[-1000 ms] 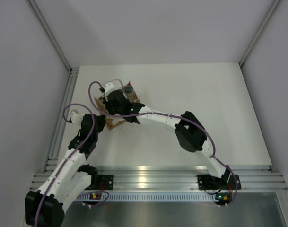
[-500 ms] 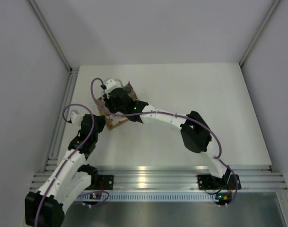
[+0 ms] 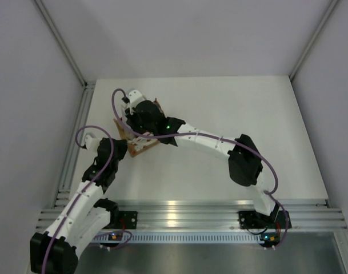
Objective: Take the personal care products out of the canvas bag
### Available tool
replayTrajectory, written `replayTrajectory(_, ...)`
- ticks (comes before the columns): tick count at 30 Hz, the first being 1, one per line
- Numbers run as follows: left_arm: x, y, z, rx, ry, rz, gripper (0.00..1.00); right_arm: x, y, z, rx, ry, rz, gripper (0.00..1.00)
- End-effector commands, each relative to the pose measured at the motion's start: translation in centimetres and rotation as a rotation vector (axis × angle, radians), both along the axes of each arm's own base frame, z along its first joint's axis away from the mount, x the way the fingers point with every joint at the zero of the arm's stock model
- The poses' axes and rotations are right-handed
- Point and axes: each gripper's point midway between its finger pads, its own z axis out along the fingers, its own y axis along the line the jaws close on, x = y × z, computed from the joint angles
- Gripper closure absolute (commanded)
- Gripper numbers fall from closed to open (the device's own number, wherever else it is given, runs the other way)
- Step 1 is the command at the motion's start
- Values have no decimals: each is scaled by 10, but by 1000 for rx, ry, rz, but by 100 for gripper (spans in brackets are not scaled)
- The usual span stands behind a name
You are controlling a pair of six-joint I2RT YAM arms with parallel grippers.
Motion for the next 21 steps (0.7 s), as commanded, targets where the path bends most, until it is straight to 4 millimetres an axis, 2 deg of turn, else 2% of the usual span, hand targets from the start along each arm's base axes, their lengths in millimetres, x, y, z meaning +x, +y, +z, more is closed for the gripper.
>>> replayTrajectory(1, -6, 6, -8, 11, 31, 24, 100, -20, -9, 144, 244, -151, 48, 100)
replayTrajectory(14, -8, 3, -11, -15, 37, 18, 100, -36, -51, 199, 236, -240, 48, 100)
replayTrajectory(17, -8, 2, -11, -18, 35, 18, 100, -33, -68, 208, 234, -260, 6, 100)
replayTrajectory(21, -8, 0, -10, -27, 33, 10, 100, -18, -103, 217, 228, -277, -102, 100)
